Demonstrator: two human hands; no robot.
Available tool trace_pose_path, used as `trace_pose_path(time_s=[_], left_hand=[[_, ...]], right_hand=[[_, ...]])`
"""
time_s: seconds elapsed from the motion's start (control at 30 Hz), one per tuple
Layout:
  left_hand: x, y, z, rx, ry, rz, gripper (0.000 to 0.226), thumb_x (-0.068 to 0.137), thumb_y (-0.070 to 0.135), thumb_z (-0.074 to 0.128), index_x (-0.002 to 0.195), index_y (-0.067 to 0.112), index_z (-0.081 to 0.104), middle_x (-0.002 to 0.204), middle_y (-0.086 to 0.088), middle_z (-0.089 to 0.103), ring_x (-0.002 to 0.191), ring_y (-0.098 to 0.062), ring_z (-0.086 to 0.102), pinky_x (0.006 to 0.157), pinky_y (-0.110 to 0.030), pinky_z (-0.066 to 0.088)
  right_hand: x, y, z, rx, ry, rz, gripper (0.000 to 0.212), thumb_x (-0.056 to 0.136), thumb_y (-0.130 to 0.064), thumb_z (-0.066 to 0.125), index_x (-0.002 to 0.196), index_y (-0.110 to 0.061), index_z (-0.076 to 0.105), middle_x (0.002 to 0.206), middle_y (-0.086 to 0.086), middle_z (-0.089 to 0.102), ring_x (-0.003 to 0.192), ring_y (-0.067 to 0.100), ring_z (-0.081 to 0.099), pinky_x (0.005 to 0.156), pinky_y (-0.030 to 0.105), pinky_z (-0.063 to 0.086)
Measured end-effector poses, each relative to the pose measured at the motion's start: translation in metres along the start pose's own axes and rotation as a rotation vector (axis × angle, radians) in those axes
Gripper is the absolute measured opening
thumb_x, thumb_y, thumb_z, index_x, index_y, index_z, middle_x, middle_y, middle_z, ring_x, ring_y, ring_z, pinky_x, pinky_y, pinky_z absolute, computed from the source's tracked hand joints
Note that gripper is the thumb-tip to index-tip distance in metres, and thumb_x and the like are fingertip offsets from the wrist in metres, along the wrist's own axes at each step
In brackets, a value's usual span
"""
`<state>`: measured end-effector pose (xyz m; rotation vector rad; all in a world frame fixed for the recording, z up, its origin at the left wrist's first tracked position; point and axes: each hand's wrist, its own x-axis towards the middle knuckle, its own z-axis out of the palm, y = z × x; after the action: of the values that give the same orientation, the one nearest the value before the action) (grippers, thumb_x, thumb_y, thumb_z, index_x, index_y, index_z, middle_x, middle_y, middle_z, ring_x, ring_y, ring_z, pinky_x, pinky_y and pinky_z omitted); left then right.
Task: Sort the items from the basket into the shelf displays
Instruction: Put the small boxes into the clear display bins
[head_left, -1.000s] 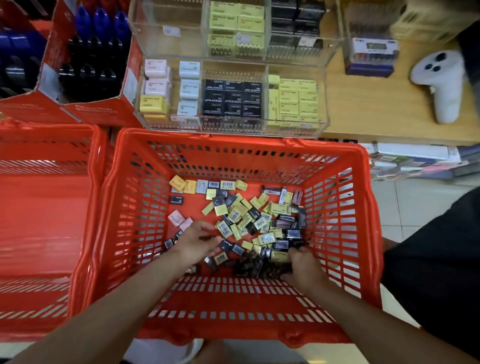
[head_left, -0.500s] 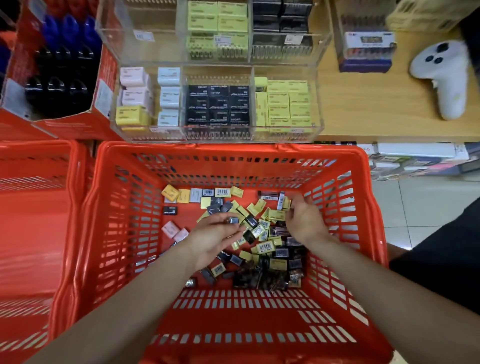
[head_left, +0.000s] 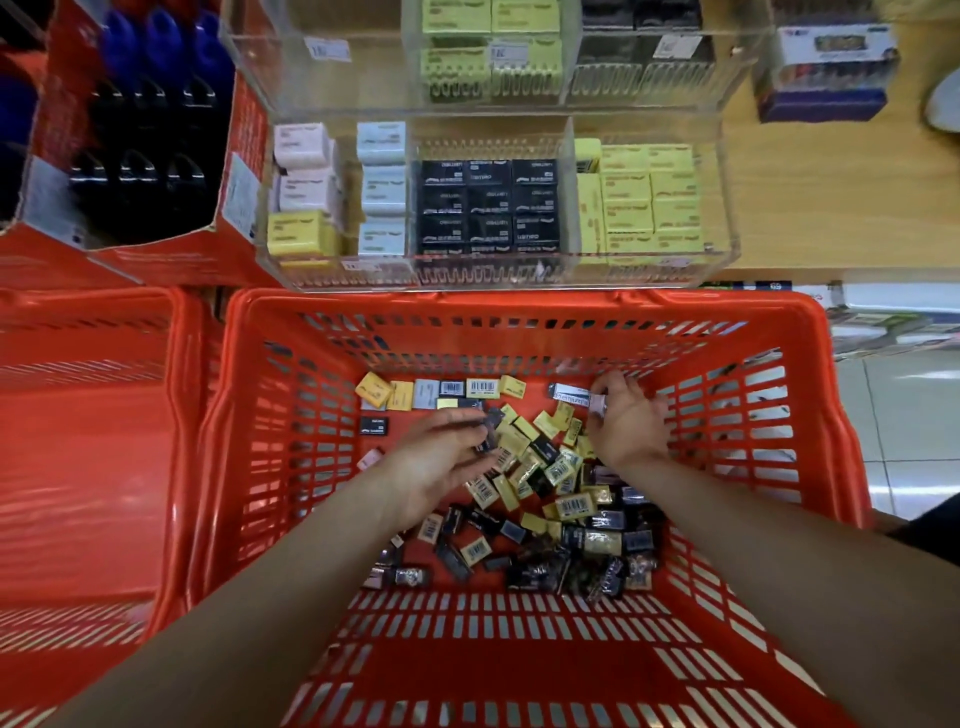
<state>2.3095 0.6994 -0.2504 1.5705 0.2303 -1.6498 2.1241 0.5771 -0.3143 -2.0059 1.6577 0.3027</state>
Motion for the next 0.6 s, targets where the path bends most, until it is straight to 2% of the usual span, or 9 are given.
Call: trace_pose_path(time_s=[0.1, 0.2, 0.27, 0.3, 0.33, 0.37, 0.4, 0.47, 0.6], left_hand=[[0.001, -0.003, 0.0, -0.029, 0.024, -0.018, 0.017, 0.096, 0.001, 0.056, 0.106, 0.008, 0.067, 0.107, -0.013, 0.072, 0.095, -0.024, 0.071, 0.067, -0.028, 0.061], [0.0, -0.007, 0.003, 0.001, 0.033, -0.04, 0.017, 0.1, 0.011, 0.054, 0.109, 0.011, 0.067, 0.116, -0.013, 0.067, 0.104, -0.024, 0.067, 0.07, -0.029, 0.06], [0.0, -0.009, 0.006, 0.003, 0.028, -0.058, 0.017, 0.1, 0.015, 0.056, 0.113, 0.012, 0.067, 0.121, -0.013, 0.064, 0.11, -0.026, 0.064, 0.074, -0.03, 0.06], [-0.001, -0.01, 0.009, -0.009, 0.023, -0.065, 0.018, 0.099, 0.016, 0.057, 0.114, 0.013, 0.066, 0.122, -0.013, 0.063, 0.111, -0.026, 0.063, 0.078, -0.031, 0.06], [-0.002, -0.011, 0.013, -0.018, 0.019, -0.065, 0.019, 0.098, 0.018, 0.059, 0.116, 0.014, 0.065, 0.122, -0.013, 0.063, 0.111, -0.026, 0.063, 0.082, -0.033, 0.059], [-0.004, -0.012, 0.017, -0.016, 0.015, -0.062, 0.022, 0.097, 0.022, 0.062, 0.117, 0.016, 0.065, 0.122, -0.011, 0.063, 0.112, -0.026, 0.062, 0.085, -0.034, 0.059], [-0.006, -0.013, 0.021, -0.013, 0.005, -0.056, 0.027, 0.095, 0.028, 0.065, 0.119, 0.017, 0.064, 0.123, -0.01, 0.061, 0.116, -0.025, 0.06, 0.088, -0.035, 0.058], [-0.009, -0.018, 0.027, -0.013, -0.038, -0.034, 0.037, 0.091, 0.039, 0.068, 0.122, 0.018, 0.063, 0.131, -0.006, 0.056, 0.125, -0.024, 0.054, 0.094, -0.036, 0.057], [-0.017, -0.026, 0.028, 0.035, -0.122, 0.058, 0.038, 0.093, 0.038, 0.063, 0.116, 0.007, 0.064, 0.131, -0.008, 0.062, 0.122, -0.019, 0.058, 0.1, -0.035, 0.053]], right_hand=[[-0.003, 0.004, -0.006, 0.078, 0.01, -0.16, 0.022, 0.09, 0.002, 0.05, 0.098, -0.019, 0.051, 0.111, 0.005, 0.059, 0.11, 0.031, 0.051, 0.093, 0.038, 0.041], [-0.014, 0.004, -0.015, 0.272, 0.137, -0.216, 0.022, 0.09, 0.009, 0.049, 0.088, -0.012, 0.056, 0.098, 0.004, 0.061, 0.099, 0.028, 0.056, 0.087, 0.037, 0.046], [-0.026, -0.003, -0.024, 0.432, 0.184, -0.209, 0.023, 0.09, 0.007, 0.056, 0.086, -0.015, 0.055, 0.091, 0.0, 0.06, 0.09, 0.019, 0.056, 0.078, 0.017, 0.043], [-0.034, -0.009, -0.028, 0.548, 0.146, -0.173, 0.024, 0.091, 0.004, 0.06, 0.086, -0.019, 0.054, 0.09, -0.002, 0.06, 0.087, 0.016, 0.056, 0.072, 0.009, 0.041], [-0.042, -0.015, -0.031, 0.698, 0.072, -0.119, 0.025, 0.091, 0.0, 0.063, 0.087, -0.022, 0.053, 0.091, -0.005, 0.061, 0.085, 0.013, 0.058, 0.072, 0.007, 0.043], [-0.051, -0.022, -0.032, 0.86, -0.029, -0.055, 0.025, 0.091, -0.002, 0.064, 0.089, -0.025, 0.055, 0.095, -0.006, 0.063, 0.089, 0.013, 0.06, 0.076, 0.011, 0.049], [-0.058, -0.027, -0.03, 0.988, -0.126, 0.014, 0.025, 0.09, -0.003, 0.065, 0.09, -0.026, 0.057, 0.1, -0.005, 0.066, 0.095, 0.016, 0.063, 0.083, 0.022, 0.054], [-0.07, -0.036, -0.025, 1.092, -0.224, 0.087, 0.021, 0.09, -0.006, 0.068, 0.093, -0.025, 0.062, 0.107, 0.0, 0.068, 0.105, 0.023, 0.066, 0.088, 0.038, 0.057], [-0.082, -0.049, -0.022, 1.202, -0.277, 0.137, 0.02, 0.084, -0.017, 0.076, 0.1, -0.022, 0.065, 0.109, -0.001, 0.069, 0.106, 0.02, 0.067, 0.093, 0.044, 0.056]])
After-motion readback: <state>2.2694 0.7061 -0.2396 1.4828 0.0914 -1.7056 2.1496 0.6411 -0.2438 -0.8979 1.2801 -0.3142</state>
